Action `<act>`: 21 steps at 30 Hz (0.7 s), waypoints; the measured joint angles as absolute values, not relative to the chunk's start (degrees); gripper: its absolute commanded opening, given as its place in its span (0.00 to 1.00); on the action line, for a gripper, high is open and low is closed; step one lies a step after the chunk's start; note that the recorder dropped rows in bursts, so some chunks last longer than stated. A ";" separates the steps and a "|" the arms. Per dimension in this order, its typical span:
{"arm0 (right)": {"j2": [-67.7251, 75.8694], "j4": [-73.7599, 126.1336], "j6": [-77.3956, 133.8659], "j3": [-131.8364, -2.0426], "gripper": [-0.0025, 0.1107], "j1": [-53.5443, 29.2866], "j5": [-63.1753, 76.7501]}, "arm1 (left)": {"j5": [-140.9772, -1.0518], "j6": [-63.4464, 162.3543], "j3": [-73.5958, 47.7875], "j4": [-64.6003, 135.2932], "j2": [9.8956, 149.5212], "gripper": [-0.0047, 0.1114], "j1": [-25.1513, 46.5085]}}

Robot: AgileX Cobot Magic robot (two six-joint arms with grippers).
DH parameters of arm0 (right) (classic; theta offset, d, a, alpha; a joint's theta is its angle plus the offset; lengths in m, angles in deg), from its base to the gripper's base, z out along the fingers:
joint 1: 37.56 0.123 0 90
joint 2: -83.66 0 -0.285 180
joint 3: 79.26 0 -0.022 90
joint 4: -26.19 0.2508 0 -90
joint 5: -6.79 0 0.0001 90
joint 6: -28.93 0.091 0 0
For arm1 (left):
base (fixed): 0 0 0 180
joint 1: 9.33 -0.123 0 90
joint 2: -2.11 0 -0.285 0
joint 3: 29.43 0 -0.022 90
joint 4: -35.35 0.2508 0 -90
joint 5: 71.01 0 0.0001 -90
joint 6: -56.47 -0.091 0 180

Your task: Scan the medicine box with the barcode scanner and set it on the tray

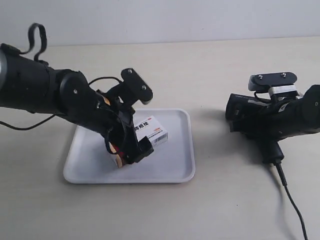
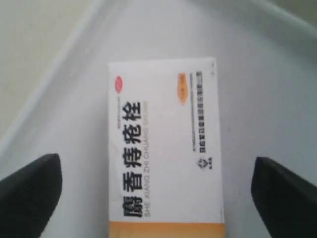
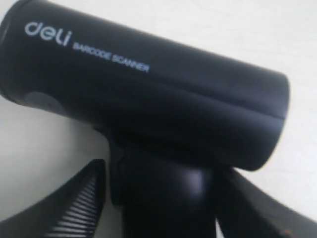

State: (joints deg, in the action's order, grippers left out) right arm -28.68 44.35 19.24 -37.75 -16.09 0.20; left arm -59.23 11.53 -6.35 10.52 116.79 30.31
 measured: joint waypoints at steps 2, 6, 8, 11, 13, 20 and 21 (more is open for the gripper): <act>-28.68 44.48 20.17 -37.75 0.81 -16.09 0.10 | -58.65 11.53 -6.35 10.78 113.65 0.94 30.31; -25.65 44.25 20.78 -37.75 0.81 -16.09 1.48 | -54.51 11.64 -6.35 10.89 104.42 0.77 30.31; -21.84 44.27 20.53 -37.75 0.75 -16.09 3.33 | -51.85 11.75 -6.35 10.89 99.04 0.56 30.31; -13.09 44.12 20.42 -37.75 0.53 -16.09 7.59 | -48.39 14.41 -5.77 10.78 88.86 0.12 28.68; -5.18 44.12 20.42 -37.62 0.34 -16.09 10.58 | -48.28 17.23 -3.78 10.78 81.31 0.06 26.70; 24.56 44.25 20.42 -27.80 0.02 -16.09 6.79 | -59.52 22.75 14.35 9.13 53.47 0.06 23.59; 29.46 44.55 20.89 -25.46 0.02 -16.09 5.41 | -61.51 22.89 18.08 8.99 49.24 0.06 23.59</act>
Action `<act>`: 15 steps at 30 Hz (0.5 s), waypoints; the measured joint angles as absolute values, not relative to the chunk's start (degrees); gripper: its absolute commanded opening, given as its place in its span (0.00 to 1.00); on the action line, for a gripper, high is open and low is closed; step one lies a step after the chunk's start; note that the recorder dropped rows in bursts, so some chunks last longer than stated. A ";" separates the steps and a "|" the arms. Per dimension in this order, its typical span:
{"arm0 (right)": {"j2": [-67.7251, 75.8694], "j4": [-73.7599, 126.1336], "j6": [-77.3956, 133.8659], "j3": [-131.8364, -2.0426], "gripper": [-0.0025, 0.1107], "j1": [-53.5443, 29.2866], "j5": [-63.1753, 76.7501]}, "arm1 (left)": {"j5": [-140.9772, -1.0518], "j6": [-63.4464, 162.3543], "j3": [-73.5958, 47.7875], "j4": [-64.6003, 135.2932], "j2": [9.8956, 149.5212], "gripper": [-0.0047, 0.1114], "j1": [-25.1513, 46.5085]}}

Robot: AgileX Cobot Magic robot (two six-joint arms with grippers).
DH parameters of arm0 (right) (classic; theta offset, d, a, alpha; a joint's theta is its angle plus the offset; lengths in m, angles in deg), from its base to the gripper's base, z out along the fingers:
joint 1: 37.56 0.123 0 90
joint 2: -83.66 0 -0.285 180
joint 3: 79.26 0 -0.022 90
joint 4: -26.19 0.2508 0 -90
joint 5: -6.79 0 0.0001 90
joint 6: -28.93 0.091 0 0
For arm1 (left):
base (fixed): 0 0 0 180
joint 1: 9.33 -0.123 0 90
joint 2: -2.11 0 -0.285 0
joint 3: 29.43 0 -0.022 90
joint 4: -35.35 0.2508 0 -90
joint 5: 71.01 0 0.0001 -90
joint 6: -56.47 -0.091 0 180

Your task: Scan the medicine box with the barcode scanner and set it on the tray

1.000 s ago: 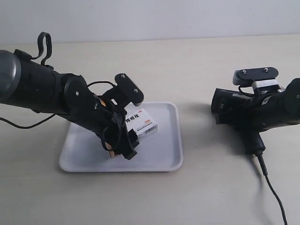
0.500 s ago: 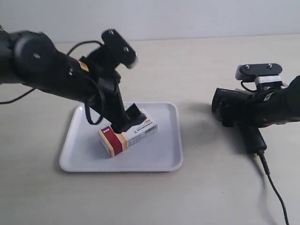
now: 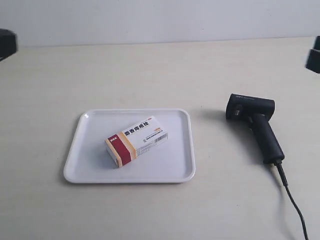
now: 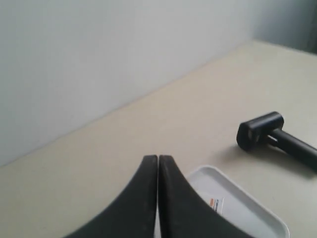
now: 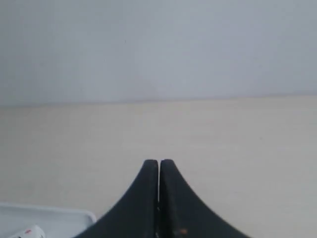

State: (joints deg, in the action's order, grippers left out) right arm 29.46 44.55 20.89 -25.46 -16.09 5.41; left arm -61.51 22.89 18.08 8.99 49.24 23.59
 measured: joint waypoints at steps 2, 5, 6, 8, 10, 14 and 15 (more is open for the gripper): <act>36.11 45.41 21.84 -21.83 0.02 -16.09 4.69 | -62.68 23.12 22.22 8.72 42.16 0.06 23.57; 44.76 46.38 22.70 -18.22 0.02 -16.09 4.69 | -62.48 23.35 27.57 8.49 32.72 0.06 23.57; 48.01 46.67 22.82 -17.55 0.02 -16.09 4.69 | -62.18 23.35 28.84 8.49 29.27 0.06 23.57; 51.81 46.78 22.96 -17.20 0.02 -16.09 4.69 | -62.03 23.46 30.52 8.39 24.88 0.06 23.57; 55.87 46.91 23.10 -17.20 0.02 -16.09 4.29 | -62.03 23.46 31.61 8.39 21.02 0.06 23.57; 61.62 47.00 23.10 -17.20 0.02 -16.09 4.07 | -62.03 23.55 32.55 8.67 16.07 0.06 23.47; 62.74 47.00 23.10 -17.20 0.02 -16.09 4.07 | -62.03 23.55 33.01 9.09 14.81 0.06 23.31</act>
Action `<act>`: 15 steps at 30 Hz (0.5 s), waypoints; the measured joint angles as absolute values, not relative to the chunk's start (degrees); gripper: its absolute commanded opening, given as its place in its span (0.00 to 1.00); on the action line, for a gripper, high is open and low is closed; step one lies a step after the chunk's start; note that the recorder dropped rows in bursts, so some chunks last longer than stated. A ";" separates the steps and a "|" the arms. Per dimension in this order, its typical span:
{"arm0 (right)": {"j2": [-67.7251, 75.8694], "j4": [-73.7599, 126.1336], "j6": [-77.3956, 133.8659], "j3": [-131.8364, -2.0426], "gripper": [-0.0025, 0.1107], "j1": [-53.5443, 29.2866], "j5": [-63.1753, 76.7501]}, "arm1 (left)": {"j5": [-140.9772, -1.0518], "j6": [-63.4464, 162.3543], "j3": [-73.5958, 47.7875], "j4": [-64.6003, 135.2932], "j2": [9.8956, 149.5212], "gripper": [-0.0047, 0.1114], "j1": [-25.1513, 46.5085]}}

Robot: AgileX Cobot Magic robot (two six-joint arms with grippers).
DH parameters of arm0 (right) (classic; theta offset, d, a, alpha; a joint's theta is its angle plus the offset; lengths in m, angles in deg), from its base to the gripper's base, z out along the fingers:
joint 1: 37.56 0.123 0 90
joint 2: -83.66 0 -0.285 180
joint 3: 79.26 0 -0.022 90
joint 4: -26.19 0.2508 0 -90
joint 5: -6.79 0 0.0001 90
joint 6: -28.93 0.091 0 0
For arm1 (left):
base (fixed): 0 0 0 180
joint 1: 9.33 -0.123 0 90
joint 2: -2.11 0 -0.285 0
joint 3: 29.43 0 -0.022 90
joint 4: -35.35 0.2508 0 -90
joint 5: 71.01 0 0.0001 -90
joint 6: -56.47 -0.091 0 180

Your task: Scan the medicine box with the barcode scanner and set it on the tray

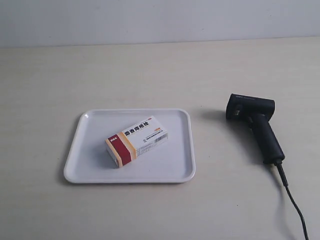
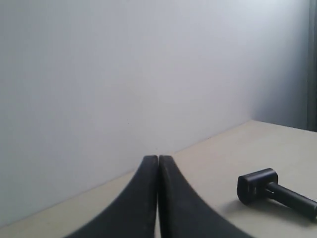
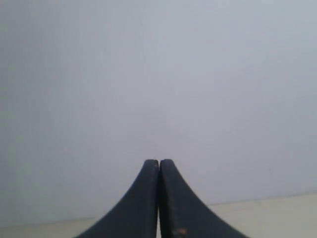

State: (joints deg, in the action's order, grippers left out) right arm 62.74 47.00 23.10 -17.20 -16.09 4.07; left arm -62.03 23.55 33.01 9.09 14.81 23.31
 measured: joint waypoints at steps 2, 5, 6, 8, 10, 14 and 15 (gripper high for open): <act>64.52 47.00 23.10 -17.20 0.02 -16.09 4.02 | -62.03 23.55 34.37 9.98 12.60 0.06 21.82; 65.91 47.00 23.10 -17.20 0.02 -16.09 4.02 | -63.28 23.45 37.75 10.97 10.29 0.06 15.54; 66.17 47.00 23.10 -17.20 0.02 -16.09 4.02 | -64.01 23.45 39.46 10.97 10.19 0.06 12.05; 66.31 47.00 23.10 -17.20 0.02 -16.09 4.02 | -65.55 23.80 42.86 10.82 10.19 0.06 4.10; 66.45 47.00 23.10 -17.20 0.02 -16.09 4.02 | -66.35 24.43 46.07 10.43 10.19 0.06 -3.69; 66.53 47.00 23.10 -17.20 0.02 -16.09 4.02 | -66.46 25.04 47.63 10.20 10.19 0.06 -13.63; 66.53 47.00 23.10 -17.20 0.02 -16.09 4.02 | -66.17 25.54 47.63 10.63 10.19 0.06 -14.69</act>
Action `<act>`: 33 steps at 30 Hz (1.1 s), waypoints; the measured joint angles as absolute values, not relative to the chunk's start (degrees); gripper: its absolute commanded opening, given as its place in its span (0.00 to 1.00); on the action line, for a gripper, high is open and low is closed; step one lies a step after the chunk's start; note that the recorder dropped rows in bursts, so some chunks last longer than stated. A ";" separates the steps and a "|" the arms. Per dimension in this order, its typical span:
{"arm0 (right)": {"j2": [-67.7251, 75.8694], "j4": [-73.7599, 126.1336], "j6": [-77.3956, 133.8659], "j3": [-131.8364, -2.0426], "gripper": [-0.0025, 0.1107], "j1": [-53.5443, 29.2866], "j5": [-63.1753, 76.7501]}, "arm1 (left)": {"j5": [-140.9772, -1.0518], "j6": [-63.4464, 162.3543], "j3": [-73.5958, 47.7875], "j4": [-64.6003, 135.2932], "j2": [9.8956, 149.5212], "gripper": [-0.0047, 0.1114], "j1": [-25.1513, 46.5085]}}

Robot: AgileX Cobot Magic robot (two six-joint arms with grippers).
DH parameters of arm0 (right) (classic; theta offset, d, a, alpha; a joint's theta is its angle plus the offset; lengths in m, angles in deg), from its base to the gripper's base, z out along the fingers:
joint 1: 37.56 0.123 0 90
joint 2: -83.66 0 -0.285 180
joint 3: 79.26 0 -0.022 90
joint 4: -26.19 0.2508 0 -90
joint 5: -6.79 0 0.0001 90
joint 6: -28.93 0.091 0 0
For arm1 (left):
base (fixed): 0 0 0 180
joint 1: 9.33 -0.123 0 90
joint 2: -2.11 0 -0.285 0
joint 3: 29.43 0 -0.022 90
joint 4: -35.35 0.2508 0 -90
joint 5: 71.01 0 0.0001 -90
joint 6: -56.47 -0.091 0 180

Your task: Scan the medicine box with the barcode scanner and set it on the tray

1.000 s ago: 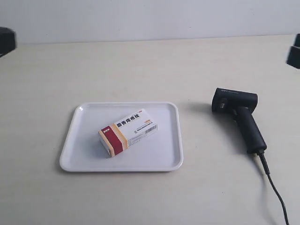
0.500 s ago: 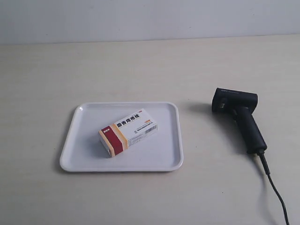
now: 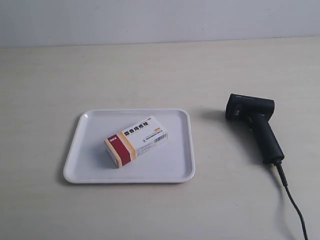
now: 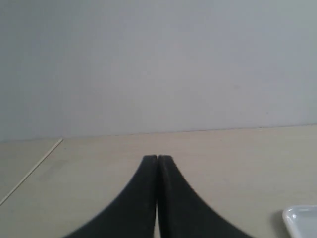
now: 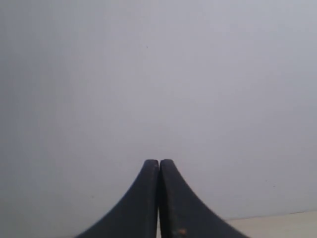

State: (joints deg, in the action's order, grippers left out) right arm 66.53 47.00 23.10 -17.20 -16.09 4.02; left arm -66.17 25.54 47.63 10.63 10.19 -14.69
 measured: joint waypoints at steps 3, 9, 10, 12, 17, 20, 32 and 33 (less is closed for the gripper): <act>66.53 47.00 23.10 -17.20 0.02 -16.09 4.02 | -64.62 30.81 47.63 17.22 10.19 0.06 -14.82; 66.53 47.00 23.10 -17.20 0.02 -16.09 4.02 | -61.35 52.18 47.63 36.18 10.19 0.06 -14.73; 66.53 47.05 23.10 -17.20 0.02 -16.09 4.02 | -61.11 53.51 47.63 37.12 10.19 0.06 -14.73; 66.53 47.15 23.10 -17.20 0.02 -16.09 4.02 | -60.71 54.87 47.63 37.98 10.19 0.06 -14.73; 66.53 47.20 23.10 -17.20 0.02 -16.09 4.02 | -60.29 55.83 47.63 39.05 10.19 0.06 -14.73; 66.53 47.30 23.10 -17.20 0.02 -16.09 4.02 | -60.29 55.82 47.63 39.30 10.19 0.06 -14.73; 66.53 47.30 23.10 -17.20 0.02 -16.09 4.02 | -60.24 55.94 47.63 39.30 10.19 0.06 -14.73; 66.53 47.30 23.10 -17.20 0.02 -16.09 4.02 | -60.24 55.94 47.63 39.30 10.19 0.06 -14.73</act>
State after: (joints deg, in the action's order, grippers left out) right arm 66.53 47.30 23.10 -17.20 -16.09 4.02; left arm -60.24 55.94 47.63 39.30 10.19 -14.73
